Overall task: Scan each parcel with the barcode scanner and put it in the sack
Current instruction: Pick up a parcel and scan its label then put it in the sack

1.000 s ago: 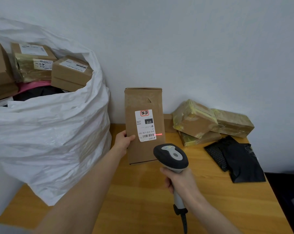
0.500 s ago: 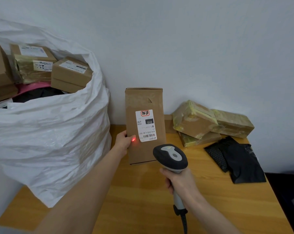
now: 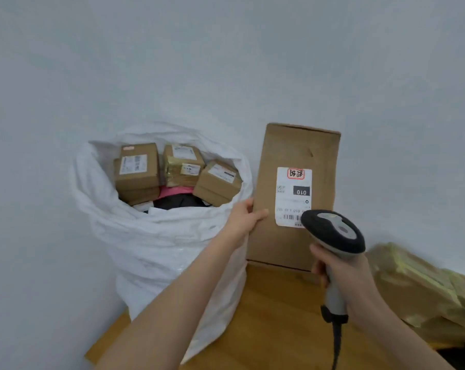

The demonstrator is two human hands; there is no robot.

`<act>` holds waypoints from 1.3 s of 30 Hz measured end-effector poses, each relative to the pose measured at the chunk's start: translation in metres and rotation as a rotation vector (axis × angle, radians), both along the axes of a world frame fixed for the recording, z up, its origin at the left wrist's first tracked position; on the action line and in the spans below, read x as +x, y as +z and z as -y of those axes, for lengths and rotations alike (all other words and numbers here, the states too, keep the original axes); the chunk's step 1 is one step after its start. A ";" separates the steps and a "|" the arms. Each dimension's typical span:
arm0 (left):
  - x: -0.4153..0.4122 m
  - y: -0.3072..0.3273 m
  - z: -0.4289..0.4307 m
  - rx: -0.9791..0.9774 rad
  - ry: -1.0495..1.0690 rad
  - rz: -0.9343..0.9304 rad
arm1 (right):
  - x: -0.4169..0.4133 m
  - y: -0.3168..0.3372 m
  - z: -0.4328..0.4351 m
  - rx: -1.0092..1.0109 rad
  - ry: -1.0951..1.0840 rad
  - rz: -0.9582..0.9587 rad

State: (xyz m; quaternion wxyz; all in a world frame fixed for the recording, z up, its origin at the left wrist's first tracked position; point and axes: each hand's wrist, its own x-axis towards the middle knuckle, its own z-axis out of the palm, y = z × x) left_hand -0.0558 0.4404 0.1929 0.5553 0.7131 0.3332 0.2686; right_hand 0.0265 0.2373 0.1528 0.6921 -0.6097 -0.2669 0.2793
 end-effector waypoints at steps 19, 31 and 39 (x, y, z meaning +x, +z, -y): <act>-0.174 0.178 -0.218 0.817 0.270 -0.753 | -0.039 0.074 -0.208 0.071 0.162 -0.134; -0.119 0.095 -0.204 1.371 0.348 -1.015 | -0.022 0.048 -0.235 -0.012 -0.028 0.001; -0.190 0.132 -0.218 0.920 0.769 -0.914 | -0.014 0.029 -0.222 -0.105 -0.108 0.013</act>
